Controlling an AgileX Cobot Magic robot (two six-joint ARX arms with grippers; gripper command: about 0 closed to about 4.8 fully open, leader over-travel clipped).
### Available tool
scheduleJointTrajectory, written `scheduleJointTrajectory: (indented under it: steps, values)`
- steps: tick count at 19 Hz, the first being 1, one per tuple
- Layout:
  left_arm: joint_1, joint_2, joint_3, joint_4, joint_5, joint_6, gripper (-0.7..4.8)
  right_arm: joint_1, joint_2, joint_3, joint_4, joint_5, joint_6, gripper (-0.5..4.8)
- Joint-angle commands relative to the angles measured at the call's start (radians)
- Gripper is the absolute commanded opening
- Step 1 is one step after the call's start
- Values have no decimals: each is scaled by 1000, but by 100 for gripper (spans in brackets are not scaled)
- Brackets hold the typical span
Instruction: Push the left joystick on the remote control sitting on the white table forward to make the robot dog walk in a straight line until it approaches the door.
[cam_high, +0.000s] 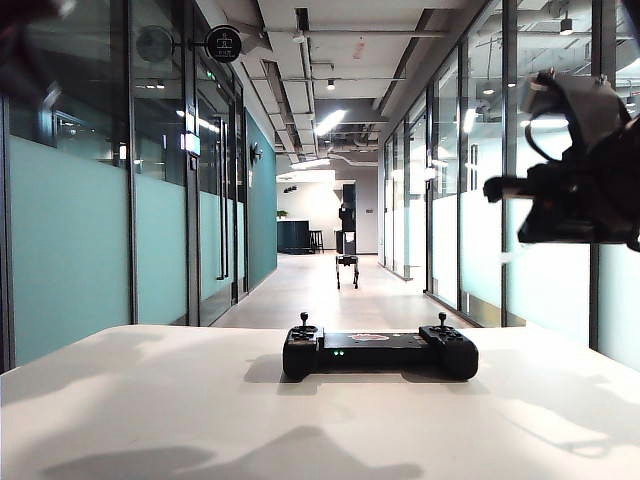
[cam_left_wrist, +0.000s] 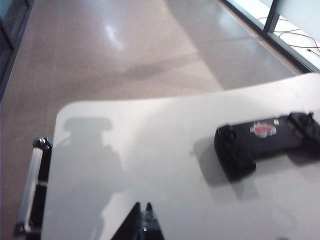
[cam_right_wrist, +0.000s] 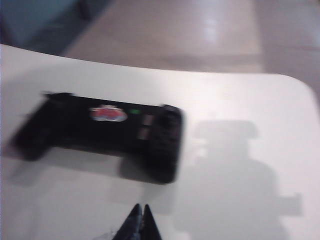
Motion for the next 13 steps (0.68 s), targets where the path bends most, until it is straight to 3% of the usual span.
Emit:
scheduleJointTrajectory:
  steps: [1, 6, 13]
  values:
    - [1, -100, -155, 117, -23, -4, -5, 1, -44, -38, 14, -56, -2, -7]
    - [1, -192, -341, 181, -44, -5, -5, 1, -94, -79, 6, -76, -3, -7]
    - [1, -190, -349, 96, -27, -22, -5, 1, -103, -80, -25, -84, -14, -7]
